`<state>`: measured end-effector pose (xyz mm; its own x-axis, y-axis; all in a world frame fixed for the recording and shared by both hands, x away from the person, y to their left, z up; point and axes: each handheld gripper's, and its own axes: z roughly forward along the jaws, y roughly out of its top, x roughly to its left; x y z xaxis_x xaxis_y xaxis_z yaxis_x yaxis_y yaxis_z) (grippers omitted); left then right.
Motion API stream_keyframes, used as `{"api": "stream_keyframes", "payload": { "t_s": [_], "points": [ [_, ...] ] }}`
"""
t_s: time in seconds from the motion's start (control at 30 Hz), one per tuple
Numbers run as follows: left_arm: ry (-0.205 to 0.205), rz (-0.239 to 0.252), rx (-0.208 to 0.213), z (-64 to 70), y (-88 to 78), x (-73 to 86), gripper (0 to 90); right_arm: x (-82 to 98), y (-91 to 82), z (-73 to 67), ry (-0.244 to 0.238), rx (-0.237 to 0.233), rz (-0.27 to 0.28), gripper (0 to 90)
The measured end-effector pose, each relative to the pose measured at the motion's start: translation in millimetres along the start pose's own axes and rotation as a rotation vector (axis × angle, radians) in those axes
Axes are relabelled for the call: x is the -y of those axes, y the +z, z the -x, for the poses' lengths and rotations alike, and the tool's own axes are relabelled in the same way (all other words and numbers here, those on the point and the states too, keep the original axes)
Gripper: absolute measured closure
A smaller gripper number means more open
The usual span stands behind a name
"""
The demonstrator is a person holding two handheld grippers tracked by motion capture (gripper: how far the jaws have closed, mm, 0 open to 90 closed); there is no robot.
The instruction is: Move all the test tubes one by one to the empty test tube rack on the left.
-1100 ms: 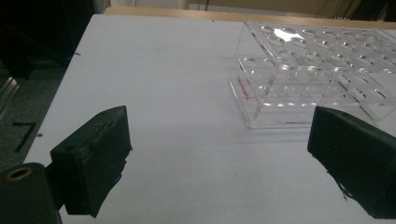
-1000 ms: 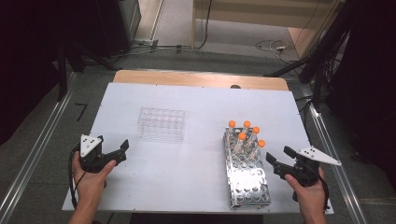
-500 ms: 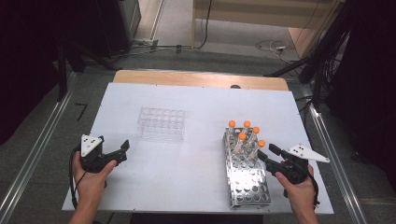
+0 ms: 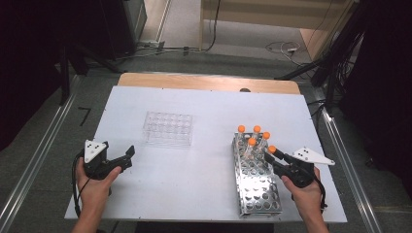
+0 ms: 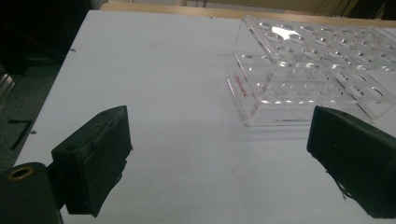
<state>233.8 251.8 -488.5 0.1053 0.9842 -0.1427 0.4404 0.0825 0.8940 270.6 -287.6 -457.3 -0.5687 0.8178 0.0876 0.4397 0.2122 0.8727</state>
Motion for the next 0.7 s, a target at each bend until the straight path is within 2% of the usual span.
{"api": "stream_keyframes", "payload": {
  "t_s": [0.27,0.47,0.7],
  "points": [
    [-0.001,0.000,0.001,0.3,0.4,0.1,7.0,0.1,3.3,-2.4,-0.031,-0.010,-0.003,69.6],
    [-0.006,-0.001,0.000,0.0,0.4,0.2,7.0,-1.1,2.8,-3.0,-0.040,-0.002,0.005,70.9],
    [0.005,-0.017,0.041,5.2,2.4,-0.8,7.0,-7.1,-4.5,-4.3,-0.039,0.005,0.042,71.2]
  ]
}}
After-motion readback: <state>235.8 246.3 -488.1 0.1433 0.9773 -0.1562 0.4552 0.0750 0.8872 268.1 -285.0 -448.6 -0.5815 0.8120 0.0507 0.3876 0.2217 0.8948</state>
